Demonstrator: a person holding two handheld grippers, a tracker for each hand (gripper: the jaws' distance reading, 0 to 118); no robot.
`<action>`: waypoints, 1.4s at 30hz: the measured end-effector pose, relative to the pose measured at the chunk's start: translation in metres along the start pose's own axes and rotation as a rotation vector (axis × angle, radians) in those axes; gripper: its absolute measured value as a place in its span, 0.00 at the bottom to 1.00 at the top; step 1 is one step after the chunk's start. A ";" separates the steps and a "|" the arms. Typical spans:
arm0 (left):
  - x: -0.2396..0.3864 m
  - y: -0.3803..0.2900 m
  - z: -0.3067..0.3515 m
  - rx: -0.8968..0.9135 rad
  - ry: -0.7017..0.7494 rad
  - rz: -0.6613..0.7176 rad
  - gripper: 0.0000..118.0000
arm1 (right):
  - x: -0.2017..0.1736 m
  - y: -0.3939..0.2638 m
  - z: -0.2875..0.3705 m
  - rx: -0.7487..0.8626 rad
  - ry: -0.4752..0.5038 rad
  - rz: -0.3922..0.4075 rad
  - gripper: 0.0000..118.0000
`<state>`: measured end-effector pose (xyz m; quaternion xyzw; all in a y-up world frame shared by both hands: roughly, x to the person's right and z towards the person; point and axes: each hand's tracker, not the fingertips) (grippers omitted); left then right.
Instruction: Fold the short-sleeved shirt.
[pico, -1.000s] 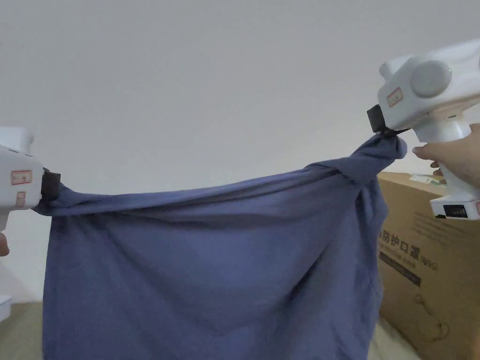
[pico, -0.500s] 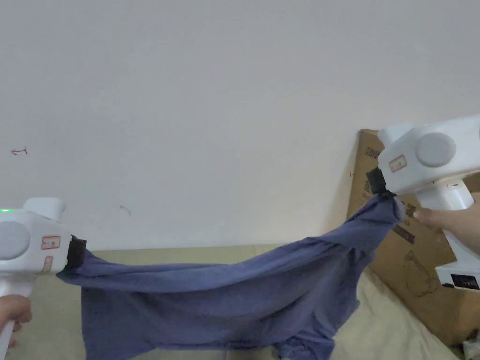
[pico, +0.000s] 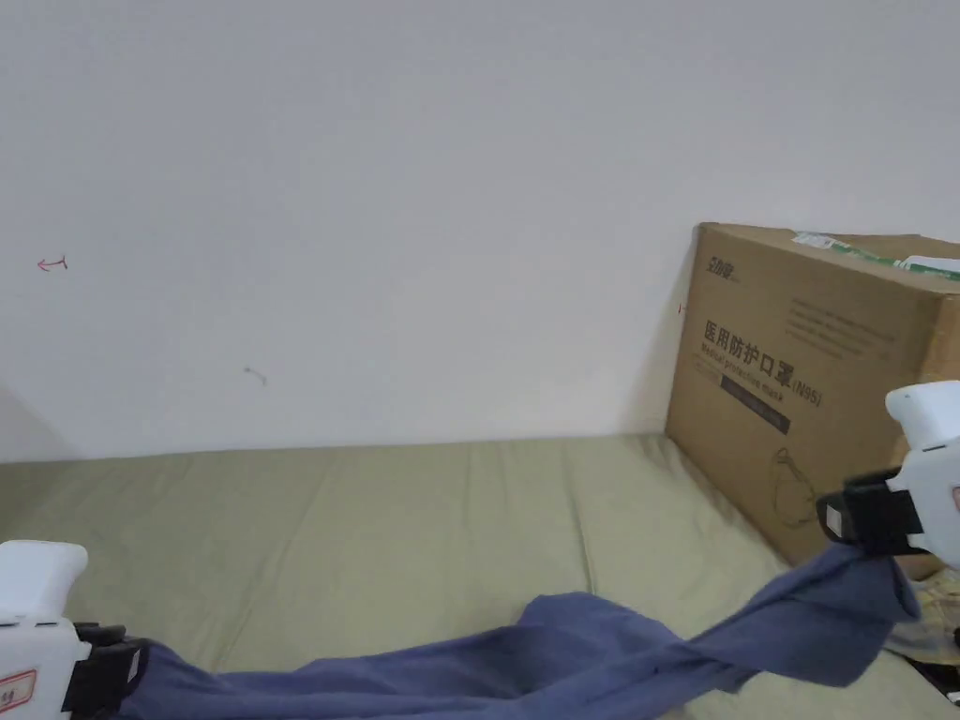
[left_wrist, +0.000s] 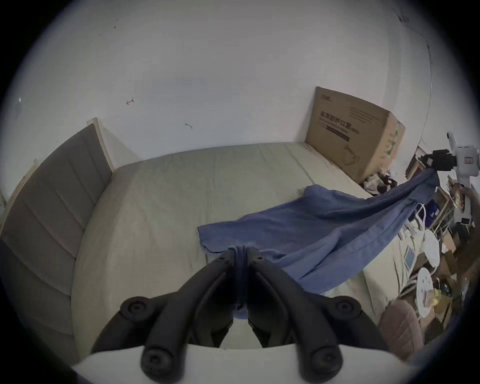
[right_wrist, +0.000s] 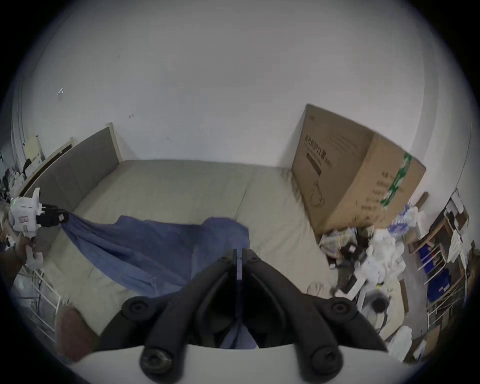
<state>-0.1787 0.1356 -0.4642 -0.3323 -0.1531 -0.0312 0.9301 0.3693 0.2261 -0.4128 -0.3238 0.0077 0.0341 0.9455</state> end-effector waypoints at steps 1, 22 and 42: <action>0.001 -0.007 0.007 -0.009 -0.005 0.000 0.06 | 0.000 -0.011 0.004 -0.026 0.009 -0.003 0.04; -0.035 -0.171 -0.071 -0.350 0.009 0.267 0.42 | 0.010 -0.226 -0.148 -0.460 -0.010 -0.275 0.67; -0.004 -0.070 -0.048 -0.120 -0.009 0.141 0.00 | -0.092 -0.103 -0.112 -0.016 0.169 -0.210 0.00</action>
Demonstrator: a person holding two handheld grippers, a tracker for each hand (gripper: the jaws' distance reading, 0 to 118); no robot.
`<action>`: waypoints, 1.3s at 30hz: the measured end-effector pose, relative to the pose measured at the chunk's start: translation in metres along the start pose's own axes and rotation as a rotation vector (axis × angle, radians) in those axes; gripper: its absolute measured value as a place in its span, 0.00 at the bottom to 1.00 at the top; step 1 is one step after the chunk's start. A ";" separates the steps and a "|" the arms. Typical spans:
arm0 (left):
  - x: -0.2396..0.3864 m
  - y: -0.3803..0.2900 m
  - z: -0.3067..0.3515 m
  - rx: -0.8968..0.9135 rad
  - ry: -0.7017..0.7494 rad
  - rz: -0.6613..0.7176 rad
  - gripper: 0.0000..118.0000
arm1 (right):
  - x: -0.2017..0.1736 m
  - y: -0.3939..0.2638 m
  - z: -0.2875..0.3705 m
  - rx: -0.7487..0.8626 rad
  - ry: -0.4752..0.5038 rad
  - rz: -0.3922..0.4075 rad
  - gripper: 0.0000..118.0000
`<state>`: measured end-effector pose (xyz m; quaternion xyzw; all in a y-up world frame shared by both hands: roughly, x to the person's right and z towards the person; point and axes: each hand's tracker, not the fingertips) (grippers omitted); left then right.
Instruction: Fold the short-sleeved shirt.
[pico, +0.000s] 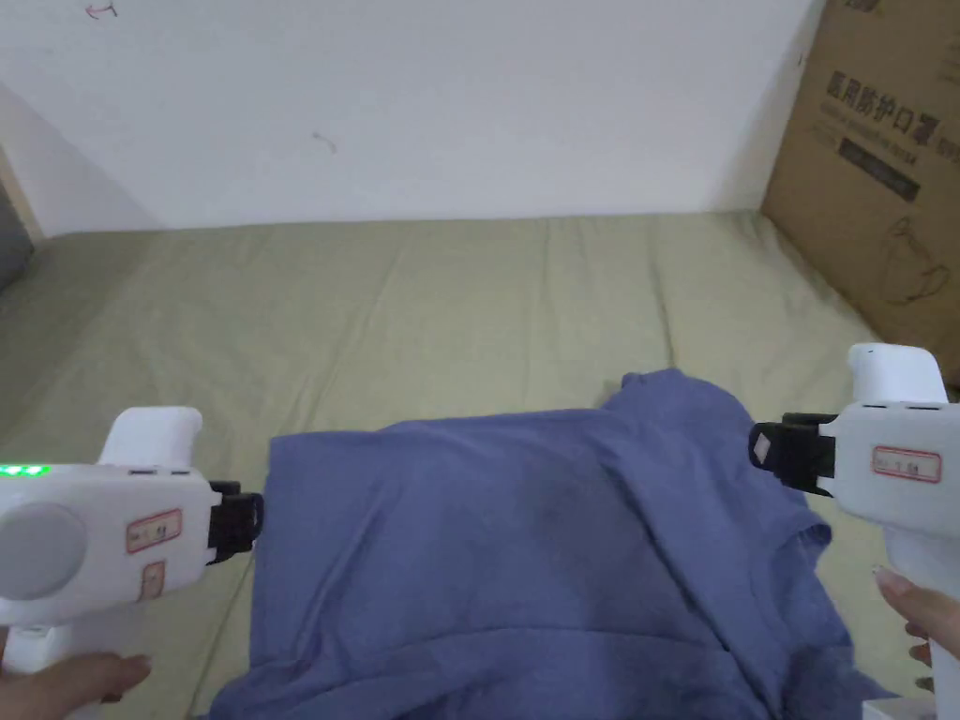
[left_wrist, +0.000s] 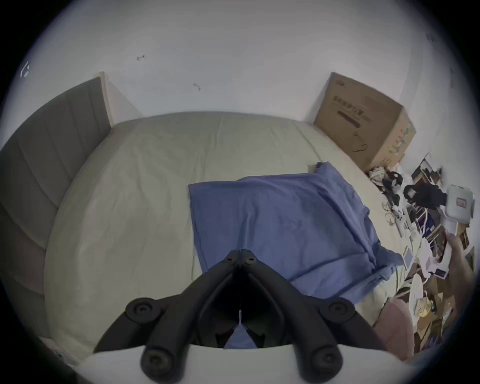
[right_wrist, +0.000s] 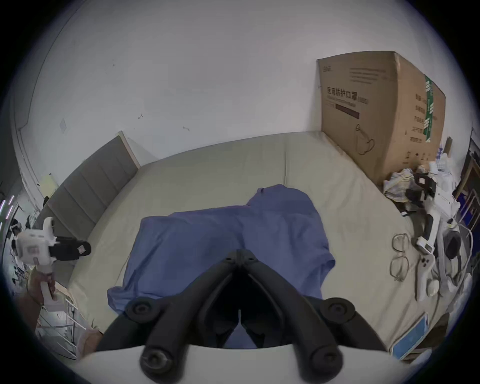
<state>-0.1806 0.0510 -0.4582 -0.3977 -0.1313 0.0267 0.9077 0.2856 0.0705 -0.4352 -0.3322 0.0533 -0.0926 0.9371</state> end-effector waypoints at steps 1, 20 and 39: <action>-0.009 0.014 -0.016 -0.052 0.022 0.011 0.00 | 0.001 0.002 -0.007 -0.011 -0.002 0.000 0.00; -0.092 0.094 -0.279 -0.399 0.119 0.091 0.78 | 0.070 -0.011 -0.110 -0.217 -0.088 -0.066 0.00; -0.079 0.105 -0.199 -0.193 0.059 -0.042 0.01 | 0.160 0.119 -0.329 -0.376 -0.142 -0.155 0.94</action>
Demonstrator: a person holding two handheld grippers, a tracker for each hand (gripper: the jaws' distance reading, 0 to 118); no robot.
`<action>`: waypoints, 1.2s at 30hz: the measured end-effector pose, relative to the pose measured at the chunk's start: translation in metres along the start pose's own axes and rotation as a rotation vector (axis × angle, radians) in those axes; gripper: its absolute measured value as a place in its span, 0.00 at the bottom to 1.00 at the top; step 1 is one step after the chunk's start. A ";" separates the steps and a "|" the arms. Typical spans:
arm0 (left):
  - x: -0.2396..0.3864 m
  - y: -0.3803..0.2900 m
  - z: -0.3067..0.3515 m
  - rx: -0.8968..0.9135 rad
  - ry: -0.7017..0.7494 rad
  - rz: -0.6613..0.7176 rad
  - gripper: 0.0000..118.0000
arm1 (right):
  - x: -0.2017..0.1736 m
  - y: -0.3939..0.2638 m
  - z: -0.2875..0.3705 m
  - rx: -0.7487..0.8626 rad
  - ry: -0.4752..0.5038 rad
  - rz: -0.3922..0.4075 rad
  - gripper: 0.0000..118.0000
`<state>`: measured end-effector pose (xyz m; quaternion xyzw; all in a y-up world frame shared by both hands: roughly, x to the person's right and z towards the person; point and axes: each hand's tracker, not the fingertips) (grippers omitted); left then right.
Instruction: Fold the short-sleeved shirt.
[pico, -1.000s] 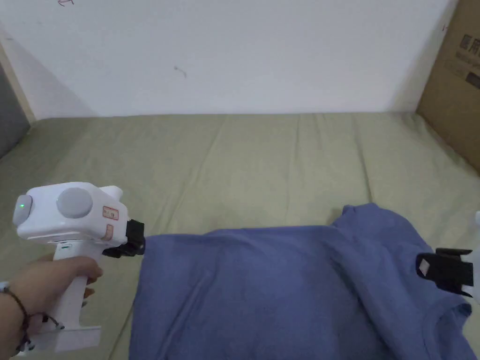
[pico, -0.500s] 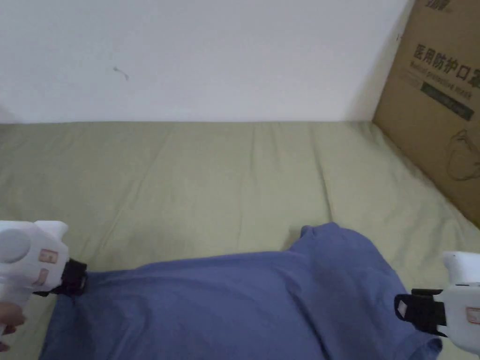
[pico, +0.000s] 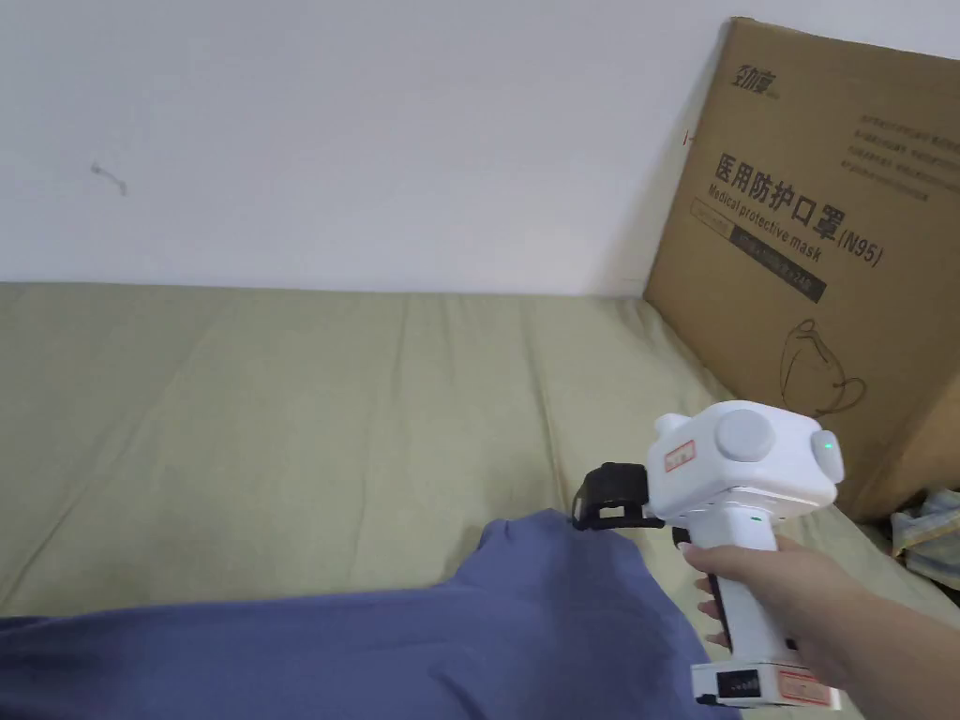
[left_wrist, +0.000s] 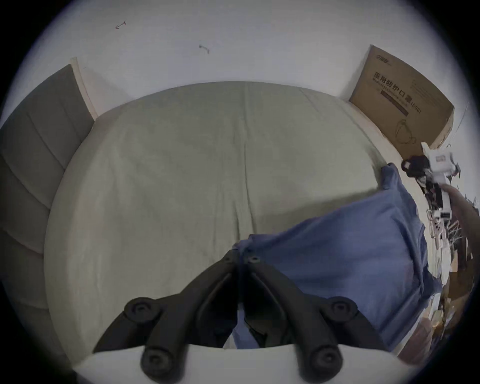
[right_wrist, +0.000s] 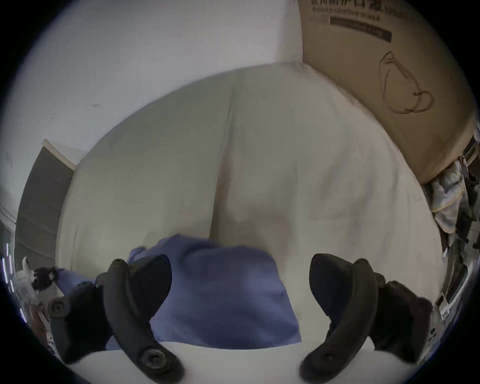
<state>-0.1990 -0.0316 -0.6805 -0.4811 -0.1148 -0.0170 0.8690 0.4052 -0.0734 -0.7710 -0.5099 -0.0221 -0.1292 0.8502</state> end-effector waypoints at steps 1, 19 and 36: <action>0.000 -0.001 -0.002 -0.001 0.008 -0.011 0.01 | 0.001 0.003 -0.010 -0.005 -0.009 0.002 0.94; 0.001 -0.006 0.108 0.202 -0.085 0.095 0.01 | -0.023 -0.042 0.183 0.285 0.079 0.053 0.06; 0.029 0.054 0.358 0.552 -0.019 0.011 0.01 | -0.081 -0.042 0.493 0.647 0.059 0.125 0.06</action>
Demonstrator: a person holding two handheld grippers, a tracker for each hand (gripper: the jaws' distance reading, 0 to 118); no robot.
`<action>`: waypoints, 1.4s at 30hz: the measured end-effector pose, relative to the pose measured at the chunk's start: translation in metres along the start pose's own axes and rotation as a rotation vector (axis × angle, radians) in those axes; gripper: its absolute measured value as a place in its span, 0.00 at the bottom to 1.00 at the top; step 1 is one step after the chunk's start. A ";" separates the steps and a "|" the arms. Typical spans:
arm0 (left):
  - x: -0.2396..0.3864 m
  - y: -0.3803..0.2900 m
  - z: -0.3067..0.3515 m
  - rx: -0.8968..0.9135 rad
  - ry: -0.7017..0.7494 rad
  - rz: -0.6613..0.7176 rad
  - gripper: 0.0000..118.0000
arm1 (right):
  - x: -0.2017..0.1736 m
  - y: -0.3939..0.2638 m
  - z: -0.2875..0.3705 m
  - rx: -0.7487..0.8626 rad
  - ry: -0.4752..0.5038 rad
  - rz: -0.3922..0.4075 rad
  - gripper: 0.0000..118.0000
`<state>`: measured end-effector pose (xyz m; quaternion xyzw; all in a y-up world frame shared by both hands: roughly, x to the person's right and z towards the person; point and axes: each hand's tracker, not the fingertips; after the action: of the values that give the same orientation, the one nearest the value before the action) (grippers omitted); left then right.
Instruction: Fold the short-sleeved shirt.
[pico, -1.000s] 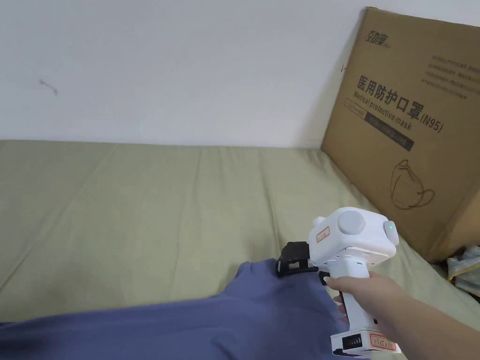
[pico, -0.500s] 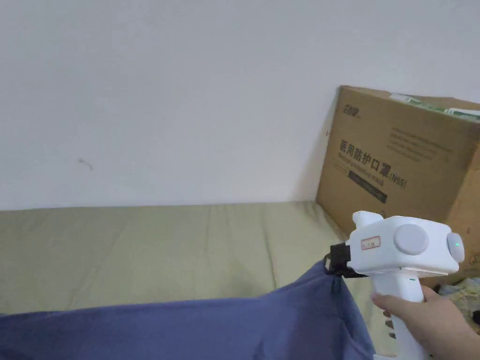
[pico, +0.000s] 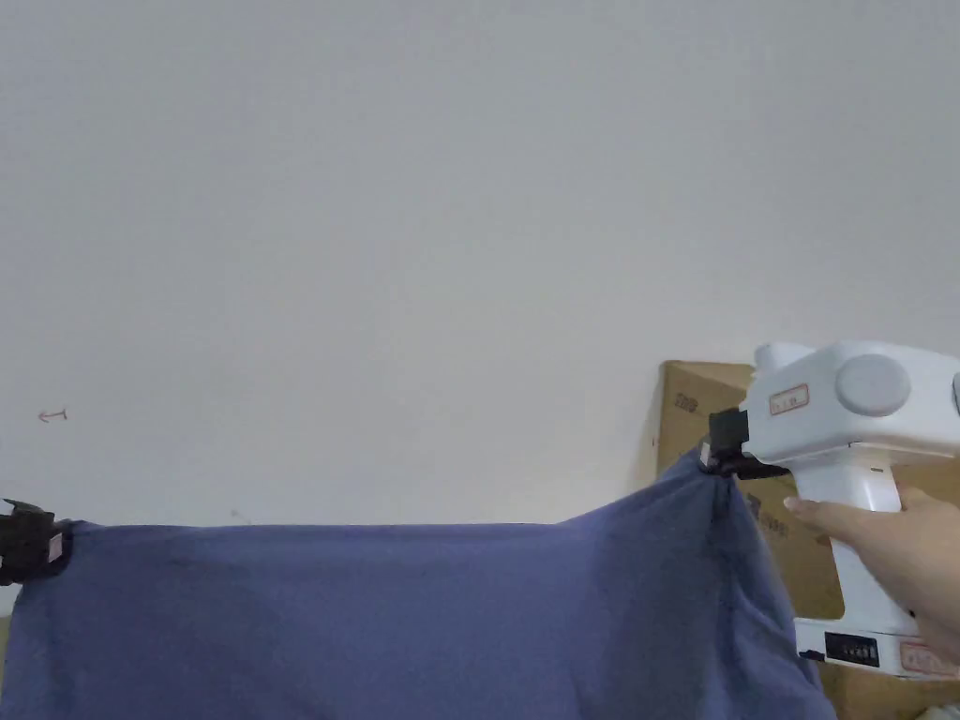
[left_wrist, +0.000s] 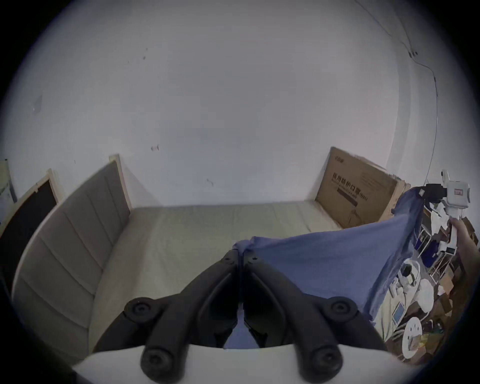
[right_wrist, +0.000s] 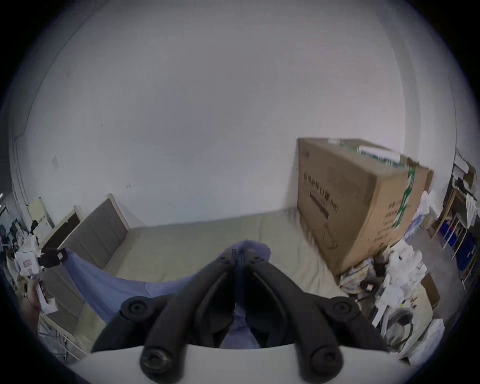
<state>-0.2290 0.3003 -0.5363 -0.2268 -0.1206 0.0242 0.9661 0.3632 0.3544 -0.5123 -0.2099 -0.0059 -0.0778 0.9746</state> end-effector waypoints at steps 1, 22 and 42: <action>0.000 0.011 0.004 0.015 0.002 -0.001 0.01 | -0.005 0.012 0.003 0.016 -0.003 0.010 0.06; -0.018 0.147 -0.082 0.245 0.096 -0.041 0.01 | -0.075 0.188 -0.064 0.241 -0.108 0.083 0.06; -0.009 -0.098 -0.166 -0.247 0.047 -0.077 0.01 | 0.008 -0.079 -0.172 -0.316 -0.090 0.037 0.06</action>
<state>-0.1981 0.1402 -0.6391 -0.3397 -0.1087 -0.0332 0.9336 0.3557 0.2112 -0.6362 -0.3638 -0.0331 -0.0501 0.9295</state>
